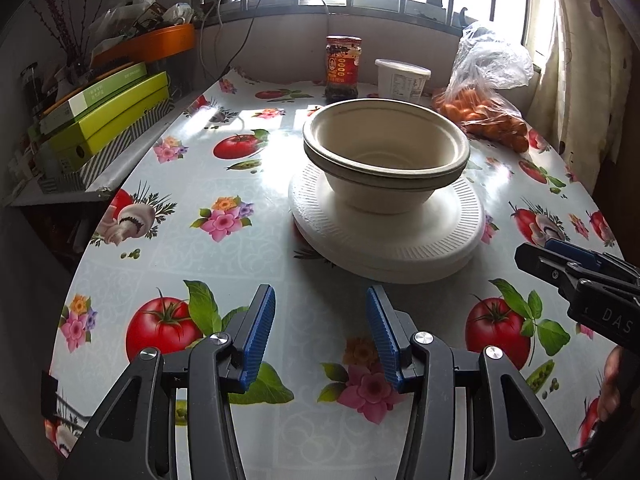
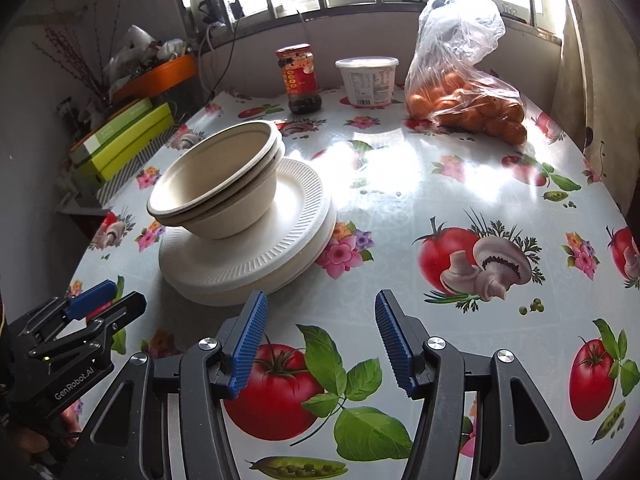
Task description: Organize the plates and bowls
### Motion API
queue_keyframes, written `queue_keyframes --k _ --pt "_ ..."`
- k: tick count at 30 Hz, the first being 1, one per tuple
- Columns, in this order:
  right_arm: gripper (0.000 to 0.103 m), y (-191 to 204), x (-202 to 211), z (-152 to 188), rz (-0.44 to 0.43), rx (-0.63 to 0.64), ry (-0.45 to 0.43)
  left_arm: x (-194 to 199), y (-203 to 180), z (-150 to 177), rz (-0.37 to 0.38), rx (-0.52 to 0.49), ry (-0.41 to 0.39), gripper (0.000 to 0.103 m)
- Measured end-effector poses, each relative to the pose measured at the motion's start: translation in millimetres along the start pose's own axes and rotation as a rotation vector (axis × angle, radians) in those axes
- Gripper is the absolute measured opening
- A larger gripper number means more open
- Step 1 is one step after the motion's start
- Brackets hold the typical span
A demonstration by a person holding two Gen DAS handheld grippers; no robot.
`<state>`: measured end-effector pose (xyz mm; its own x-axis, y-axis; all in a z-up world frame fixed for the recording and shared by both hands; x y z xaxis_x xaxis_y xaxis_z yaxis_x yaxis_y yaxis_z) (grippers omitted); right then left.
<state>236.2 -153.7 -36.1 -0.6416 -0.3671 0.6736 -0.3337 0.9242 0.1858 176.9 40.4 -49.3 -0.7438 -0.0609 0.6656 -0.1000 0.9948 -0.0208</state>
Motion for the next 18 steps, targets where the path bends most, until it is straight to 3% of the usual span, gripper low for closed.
queue_keyframes --k 18 --pt "0.061 -5.1 -9.1 32.3 0.048 0.040 0.058 -10.7 -14.0 27.4 0.008 -0.018 0.049 0.049"
Point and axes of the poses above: each gripper's, at about its wrist camera, not at the fingertips, and x roughly against the way its jaws point, y to its left, z to its underside, the point moved 7 cm from there along -x, roughly the way its jaws point, and after that the axes turned 6 degrees about -y, right-handed, at the moved point
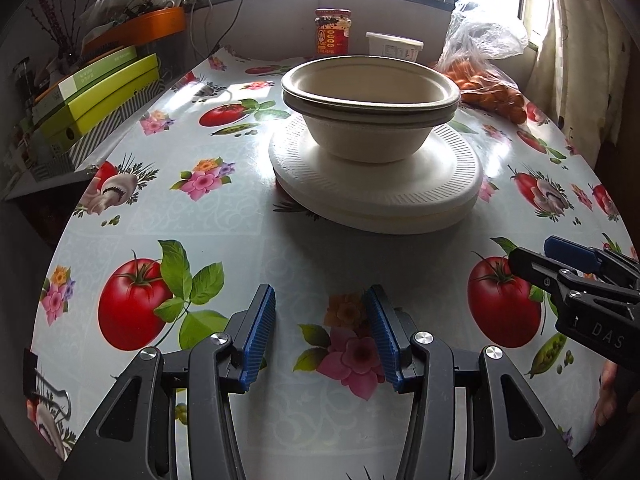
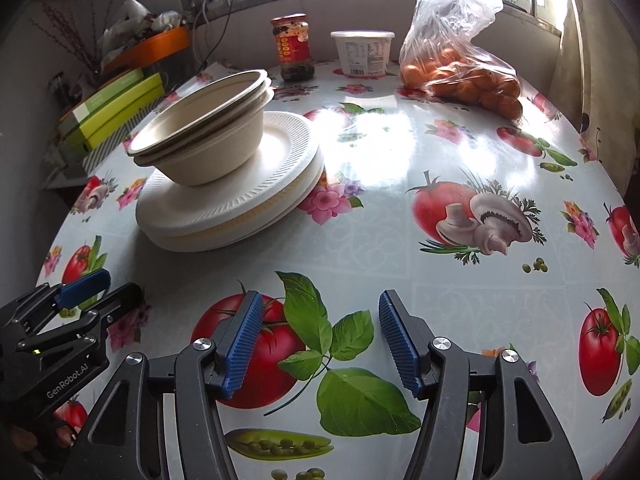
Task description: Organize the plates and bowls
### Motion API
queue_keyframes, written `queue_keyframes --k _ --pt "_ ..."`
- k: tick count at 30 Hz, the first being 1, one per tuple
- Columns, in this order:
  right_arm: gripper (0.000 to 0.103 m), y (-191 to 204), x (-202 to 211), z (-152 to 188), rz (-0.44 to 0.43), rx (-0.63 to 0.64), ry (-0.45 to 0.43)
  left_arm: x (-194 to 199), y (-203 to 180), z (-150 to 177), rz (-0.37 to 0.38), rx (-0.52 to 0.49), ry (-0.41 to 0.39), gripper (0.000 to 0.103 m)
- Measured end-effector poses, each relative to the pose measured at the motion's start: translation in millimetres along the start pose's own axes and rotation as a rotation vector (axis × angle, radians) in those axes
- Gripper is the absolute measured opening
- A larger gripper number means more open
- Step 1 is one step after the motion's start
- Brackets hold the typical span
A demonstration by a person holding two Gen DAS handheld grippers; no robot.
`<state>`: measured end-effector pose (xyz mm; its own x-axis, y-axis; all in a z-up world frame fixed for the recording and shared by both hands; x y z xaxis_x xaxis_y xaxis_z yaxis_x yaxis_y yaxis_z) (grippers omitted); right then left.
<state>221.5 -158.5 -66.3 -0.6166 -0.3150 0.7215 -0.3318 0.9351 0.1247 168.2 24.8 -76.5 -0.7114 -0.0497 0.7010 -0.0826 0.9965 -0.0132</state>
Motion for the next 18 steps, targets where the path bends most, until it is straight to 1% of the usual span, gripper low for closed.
queue_keyframes --k 3,6,10,18 --pt "0.062 -0.5 -0.1 0.8 0.016 0.006 -0.004 -1.0 -0.8 -0.4 0.004 -0.002 -0.003 0.049" --pt "0.065 -1.1 -1.1 1.6 0.049 0.024 -0.006 -2.0 -1.2 -0.7 0.007 0.002 -0.009 0.053" --pt "0.067 -0.3 -2.0 1.7 0.054 0.033 -0.008 -2.7 -2.7 -0.9 0.008 0.000 -0.016 0.058" --pt "0.069 1.2 -2.2 3.3 0.070 0.044 -0.014 -3.8 -3.0 -1.5 0.004 0.007 -0.028 0.060"
Point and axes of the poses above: each gripper's, at about its wrist camera, not at the fingertips, and x roughly against the way its jaws point, y to its left, z to its underside, the point moved 7 cm from there along -x, roughly the way its jaws point, and after that the axes turned 6 degrees about -y, right-handed, at the moved point
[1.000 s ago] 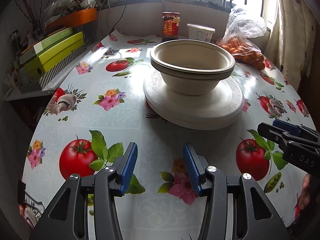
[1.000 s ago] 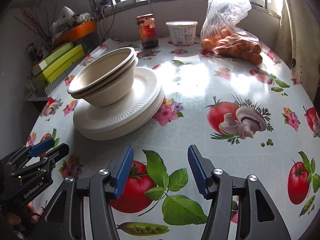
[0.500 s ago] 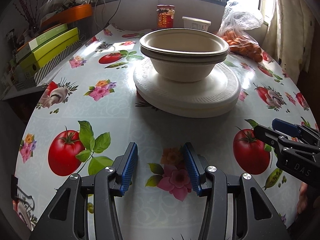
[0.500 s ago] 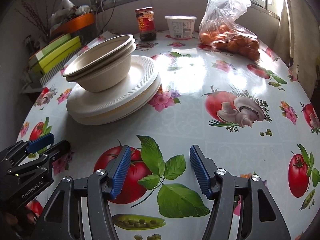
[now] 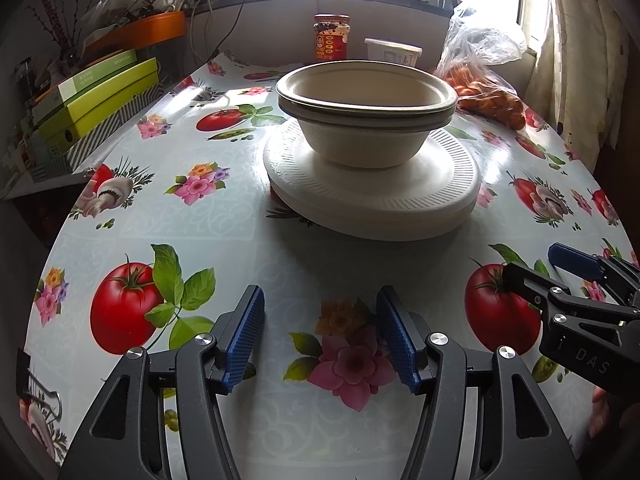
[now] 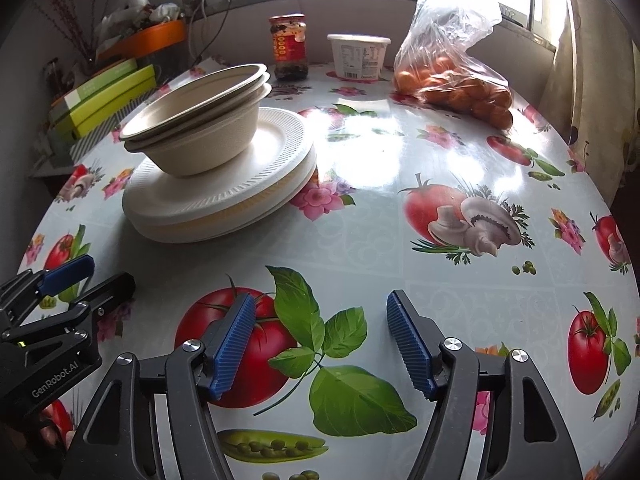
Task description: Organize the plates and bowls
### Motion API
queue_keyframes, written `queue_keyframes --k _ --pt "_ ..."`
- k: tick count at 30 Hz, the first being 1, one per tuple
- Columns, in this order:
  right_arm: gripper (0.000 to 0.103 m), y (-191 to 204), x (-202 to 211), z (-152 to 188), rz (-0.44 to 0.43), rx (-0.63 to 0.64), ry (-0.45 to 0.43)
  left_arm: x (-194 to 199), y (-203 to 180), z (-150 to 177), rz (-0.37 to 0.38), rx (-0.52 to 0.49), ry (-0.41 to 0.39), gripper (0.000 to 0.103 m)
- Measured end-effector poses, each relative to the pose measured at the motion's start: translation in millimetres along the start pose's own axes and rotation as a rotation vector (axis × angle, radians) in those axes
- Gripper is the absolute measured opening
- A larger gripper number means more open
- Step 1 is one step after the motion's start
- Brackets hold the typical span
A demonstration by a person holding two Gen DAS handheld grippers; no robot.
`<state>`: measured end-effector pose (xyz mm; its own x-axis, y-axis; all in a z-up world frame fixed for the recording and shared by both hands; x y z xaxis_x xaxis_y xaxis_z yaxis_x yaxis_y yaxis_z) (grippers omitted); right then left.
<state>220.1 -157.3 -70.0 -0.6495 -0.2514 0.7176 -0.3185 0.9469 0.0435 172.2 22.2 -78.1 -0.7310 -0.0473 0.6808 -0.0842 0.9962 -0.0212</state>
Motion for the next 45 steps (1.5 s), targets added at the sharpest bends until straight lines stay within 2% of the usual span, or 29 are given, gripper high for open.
queue_keyframes --k 12,17,45 --pt "0.073 0.1 0.6 0.6 0.000 -0.007 -0.002 -1.8 0.4 -1.2 0.005 0.000 -0.011 0.063" --pt "0.073 -0.4 0.2 1.2 0.006 -0.005 -0.001 -2.6 -1.9 -1.5 0.007 -0.010 -0.013 0.067" --pt "0.075 -1.2 -0.2 1.5 0.008 -0.005 0.000 -3.1 -1.7 -1.6 0.010 -0.008 -0.016 0.068"
Point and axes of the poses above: each gripper's, at about its wrist camera, not at the fingertips, and x roughly against the way its jaws point, y to its left, z to its underside, the point moved 7 cm from there along -x, roughly the way its jaws point, and after that the axes turned 6 degrees about -y, right-handed, at the moved point
